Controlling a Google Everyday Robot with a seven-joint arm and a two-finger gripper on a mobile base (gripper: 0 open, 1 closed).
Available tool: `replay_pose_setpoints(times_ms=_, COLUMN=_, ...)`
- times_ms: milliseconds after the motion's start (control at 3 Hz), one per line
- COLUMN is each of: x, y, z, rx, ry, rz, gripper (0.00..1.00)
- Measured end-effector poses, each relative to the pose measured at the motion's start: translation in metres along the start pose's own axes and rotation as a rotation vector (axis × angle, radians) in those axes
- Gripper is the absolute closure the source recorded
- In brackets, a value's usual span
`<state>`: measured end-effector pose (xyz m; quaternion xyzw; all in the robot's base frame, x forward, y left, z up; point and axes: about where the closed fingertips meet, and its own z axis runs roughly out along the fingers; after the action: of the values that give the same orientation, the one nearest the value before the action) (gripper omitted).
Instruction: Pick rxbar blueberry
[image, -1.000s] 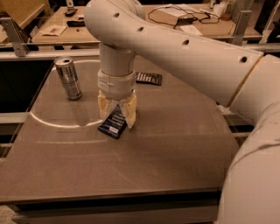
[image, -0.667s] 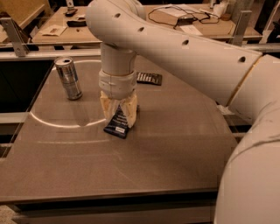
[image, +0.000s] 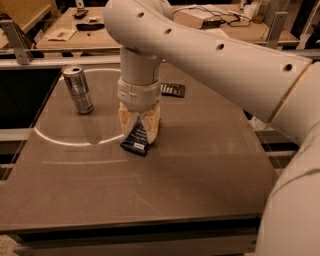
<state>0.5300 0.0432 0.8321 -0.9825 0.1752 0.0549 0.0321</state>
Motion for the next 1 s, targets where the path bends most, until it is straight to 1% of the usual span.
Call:
replay_pose_setpoints(times_ms=333, x=-0.001, y=0.007, z=-0.024, rx=0.017, ry=0.023, rz=0.02, gripper=1.0)
replay_pose_setpoints(times_ms=667, x=-0.005, y=0.008, z=-0.054, rx=0.046, ry=0.033, rz=0.027, gripper=1.0)
replay_pose_setpoints(times_ms=1000, x=-0.003, y=0.006, z=-0.079, rx=0.109, ry=0.0, rz=0.066, gripper=1.0)
